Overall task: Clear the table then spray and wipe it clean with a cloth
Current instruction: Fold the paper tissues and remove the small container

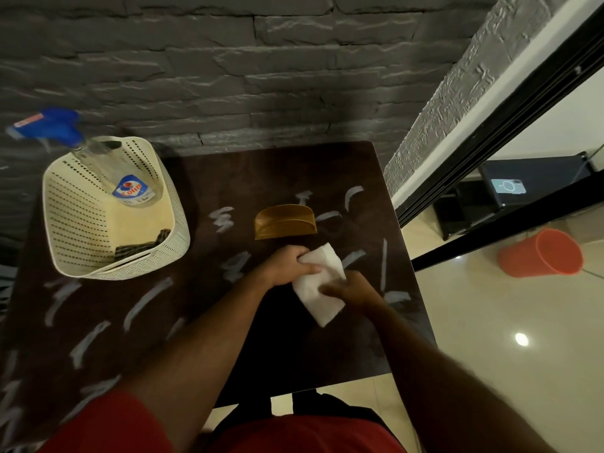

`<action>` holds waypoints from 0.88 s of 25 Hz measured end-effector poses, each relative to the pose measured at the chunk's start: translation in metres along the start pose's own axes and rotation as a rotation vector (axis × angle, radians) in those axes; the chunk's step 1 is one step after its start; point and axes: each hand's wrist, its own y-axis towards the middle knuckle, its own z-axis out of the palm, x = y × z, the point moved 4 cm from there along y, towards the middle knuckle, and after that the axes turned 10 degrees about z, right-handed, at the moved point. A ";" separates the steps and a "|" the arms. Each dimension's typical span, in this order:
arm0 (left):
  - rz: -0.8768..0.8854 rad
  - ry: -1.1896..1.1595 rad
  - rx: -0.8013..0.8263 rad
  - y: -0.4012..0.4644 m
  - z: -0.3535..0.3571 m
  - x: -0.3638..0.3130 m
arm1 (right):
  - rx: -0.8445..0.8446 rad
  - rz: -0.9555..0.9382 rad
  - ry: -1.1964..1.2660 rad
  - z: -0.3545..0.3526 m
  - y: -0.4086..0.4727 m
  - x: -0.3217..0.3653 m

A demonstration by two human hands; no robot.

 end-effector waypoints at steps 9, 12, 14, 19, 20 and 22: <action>0.158 0.687 -0.214 -0.047 -0.057 0.003 | -0.121 -0.276 -0.866 0.025 -0.013 0.104; 0.335 0.885 -0.278 -0.048 -0.067 -0.006 | -0.223 -0.349 -0.912 0.025 -0.015 0.135; 0.385 0.865 -0.371 -0.045 -0.089 -0.015 | -0.298 -0.369 -0.902 0.014 -0.015 0.159; 0.445 1.016 -0.528 -0.024 -0.130 -0.043 | -0.438 -0.520 -0.858 -0.014 -0.008 0.212; 0.427 1.026 -0.530 -0.018 -0.134 -0.044 | -0.448 -0.536 -0.842 -0.015 -0.003 0.215; 0.368 1.038 -0.508 -0.009 -0.135 -0.038 | -0.441 -0.535 -0.843 -0.013 0.010 0.211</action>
